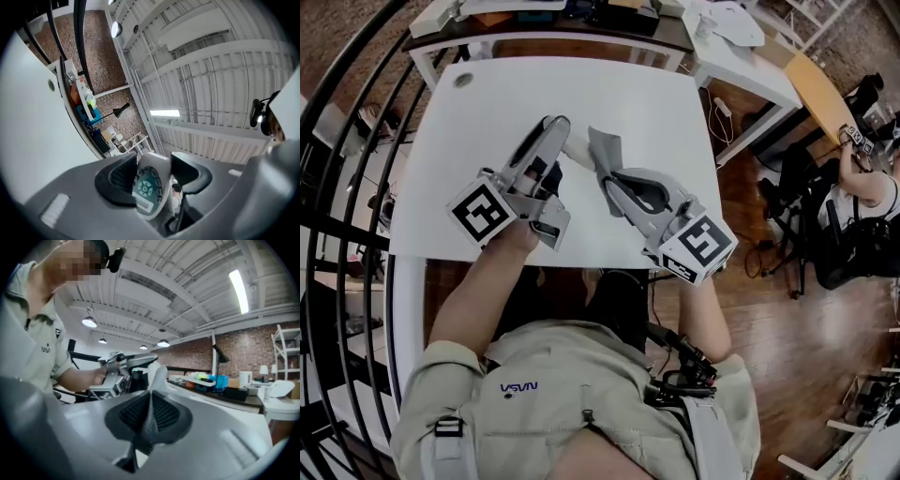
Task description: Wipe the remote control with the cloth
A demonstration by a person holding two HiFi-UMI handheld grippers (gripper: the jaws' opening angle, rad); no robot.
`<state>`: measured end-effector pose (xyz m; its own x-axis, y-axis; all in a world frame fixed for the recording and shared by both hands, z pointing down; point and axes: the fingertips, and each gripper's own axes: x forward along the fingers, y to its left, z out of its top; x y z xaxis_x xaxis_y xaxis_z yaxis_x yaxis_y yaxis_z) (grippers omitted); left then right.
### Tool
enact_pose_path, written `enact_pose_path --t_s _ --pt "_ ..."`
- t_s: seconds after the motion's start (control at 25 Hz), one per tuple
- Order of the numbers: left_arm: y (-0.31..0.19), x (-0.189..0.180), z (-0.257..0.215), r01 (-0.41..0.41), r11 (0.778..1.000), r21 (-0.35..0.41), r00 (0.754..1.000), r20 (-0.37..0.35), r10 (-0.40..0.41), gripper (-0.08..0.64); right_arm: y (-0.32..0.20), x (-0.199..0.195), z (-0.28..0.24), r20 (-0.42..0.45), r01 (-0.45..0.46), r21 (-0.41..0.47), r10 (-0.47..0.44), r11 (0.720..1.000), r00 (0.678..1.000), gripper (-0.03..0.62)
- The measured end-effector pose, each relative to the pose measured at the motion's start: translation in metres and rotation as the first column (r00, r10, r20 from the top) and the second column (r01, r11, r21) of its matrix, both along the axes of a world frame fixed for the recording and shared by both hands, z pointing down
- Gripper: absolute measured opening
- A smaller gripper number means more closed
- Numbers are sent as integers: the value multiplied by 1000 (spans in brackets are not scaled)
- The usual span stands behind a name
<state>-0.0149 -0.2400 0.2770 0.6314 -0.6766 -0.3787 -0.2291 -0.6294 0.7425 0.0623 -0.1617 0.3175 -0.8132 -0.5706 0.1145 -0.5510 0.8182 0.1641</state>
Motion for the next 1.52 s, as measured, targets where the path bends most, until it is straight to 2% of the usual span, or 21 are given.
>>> enact_pose_path --t_s 0.12,0.2,0.32,0.48,0.56,0.68,0.76,0.96,1.08,1.12,1.16,1.2,1.24,1.28,1.32,1.36,1.4,1.44,1.52 --pt "1 1 -5 -9 1000 -5 999 -39 9 235 19 -20 26 -137 131 -35 -135 991 981 20" --pt "3 4 -7 -22 1000 -9 998 -65 22 230 23 -32 40 -217 156 -31 -159 987 963 20" --pt "6 6 -6 -27 1000 -11 997 -72 26 216 23 -44 46 -226 160 -11 -158 987 961 20" --pt "5 0 -3 -4 1000 -10 999 -48 4 181 32 -51 52 -247 197 -33 -199 980 948 20" --pt "3 -1 0 4 1000 -9 1000 -27 -4 179 30 -51 53 -260 190 -28 -191 981 947 20" --pt "-1 6 6 14 999 33 996 87 -17 175 9 -48 50 -257 107 17 -99 994 961 20" --pt "-3 16 16 -8 999 54 984 178 -2 173 -6 -47 47 -246 58 39 -47 998 968 20" --pt "0 32 37 -73 996 57 944 327 50 170 -32 -34 26 -162 -45 84 59 995 985 18" --pt "0 40 44 -88 991 100 906 422 38 166 -50 -21 17 -126 -124 89 135 988 983 18" --pt "0 41 45 -86 987 133 884 468 14 163 -53 -17 19 -128 -144 79 153 986 980 18" --pt "1 43 47 -86 979 184 848 529 -25 156 -56 -14 22 -132 -159 64 166 985 977 20" --pt "2 47 48 -97 963 252 795 602 -77 150 -57 -10 25 -133 -171 46 175 984 975 20" --pt "5 52 50 -128 936 329 723 677 -139 147 -57 -5 29 -132 -181 29 183 983 974 20" --pt "10 59 53 -180 898 402 641 741 -203 146 -58 -1 33 -131 -190 15 190 982 973 20" --pt "15 67 57 -244 855 457 562 786 -260 144 -58 3 37 -133 -199 3 198 980 971 20" --pt "20 74 61 -306 815 493 498 812 -304 141 -59 7 41 -139 -208 -7 205 978 969 20" --pt "23 80 66 -357 782 511 454 826 -333 130 -60 10 46 -149 -214 -18 210 977 966 20" --pt "26 83 72 -396 758 518 424 836 -349 126 -61 12 51 -160 -220 -29 213 975 964 20" --pt "30 87 86 -452 731 511 382 852 -359 123 -62 17 59 -174 -233 -53 221 971 960 19"
